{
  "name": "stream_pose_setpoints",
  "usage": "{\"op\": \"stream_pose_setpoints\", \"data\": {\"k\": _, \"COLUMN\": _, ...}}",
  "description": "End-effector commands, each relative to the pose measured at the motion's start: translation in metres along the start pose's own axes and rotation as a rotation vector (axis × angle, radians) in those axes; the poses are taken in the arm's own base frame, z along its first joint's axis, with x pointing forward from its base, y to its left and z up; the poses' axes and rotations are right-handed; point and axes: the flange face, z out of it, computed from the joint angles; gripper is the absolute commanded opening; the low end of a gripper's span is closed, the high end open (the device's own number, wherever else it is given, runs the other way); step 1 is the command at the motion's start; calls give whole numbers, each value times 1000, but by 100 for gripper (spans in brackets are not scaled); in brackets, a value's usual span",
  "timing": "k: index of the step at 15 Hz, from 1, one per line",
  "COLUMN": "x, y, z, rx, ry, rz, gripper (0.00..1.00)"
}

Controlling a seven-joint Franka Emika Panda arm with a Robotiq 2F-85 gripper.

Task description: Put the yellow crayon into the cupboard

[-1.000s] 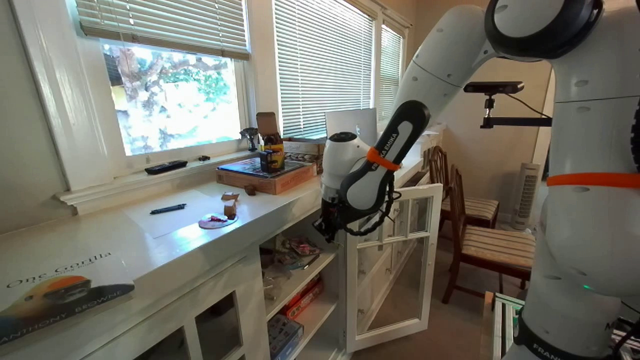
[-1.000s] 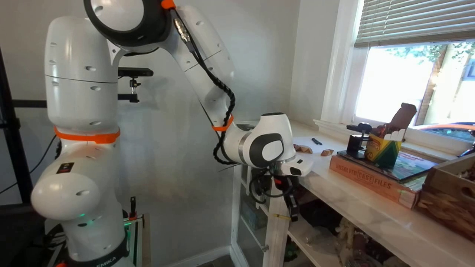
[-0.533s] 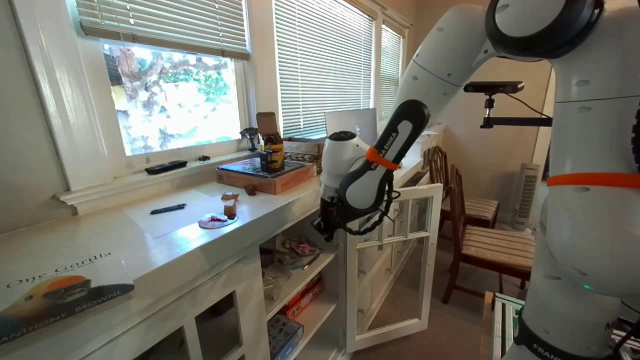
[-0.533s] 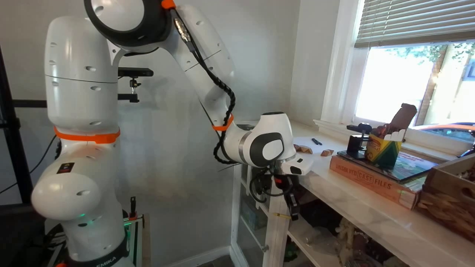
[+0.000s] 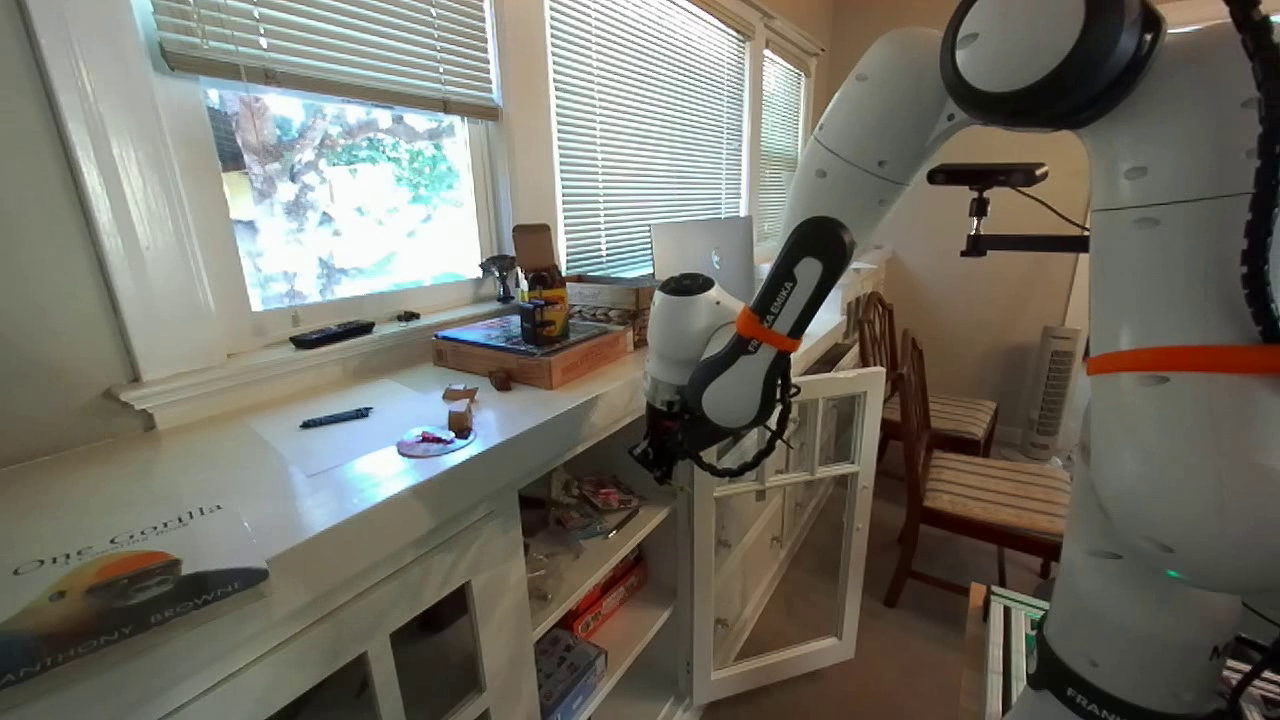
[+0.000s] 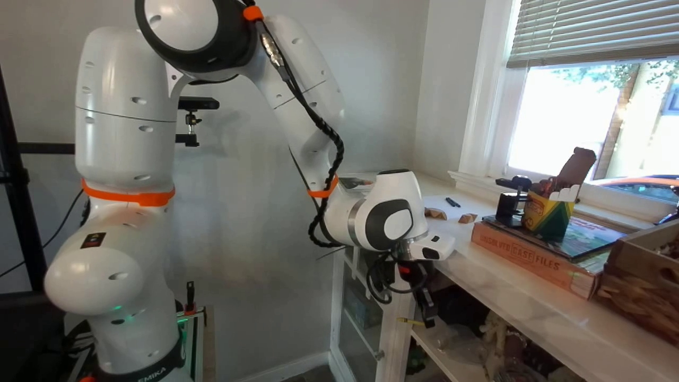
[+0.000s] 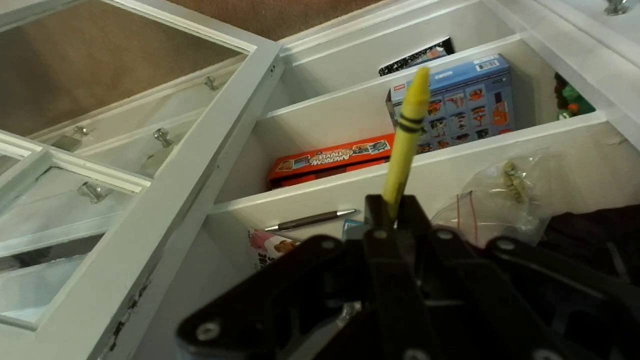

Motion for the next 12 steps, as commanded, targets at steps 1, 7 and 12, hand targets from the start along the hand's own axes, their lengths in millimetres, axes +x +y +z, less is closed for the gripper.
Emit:
{"op": "stream_pose_setpoints", "data": {"k": 1, "x": 1, "y": 8, "z": 27, "rx": -2, "ry": -1, "rz": -6, "gripper": 3}}
{"op": "stream_pose_setpoints", "data": {"k": 7, "x": 8, "y": 24, "z": 59, "rx": 13, "ry": 86, "rz": -23, "gripper": 3}}
{"op": "stream_pose_setpoints", "data": {"k": 12, "x": 12, "y": 37, "z": 79, "rx": 66, "ry": 174, "rz": 17, "gripper": 3}}
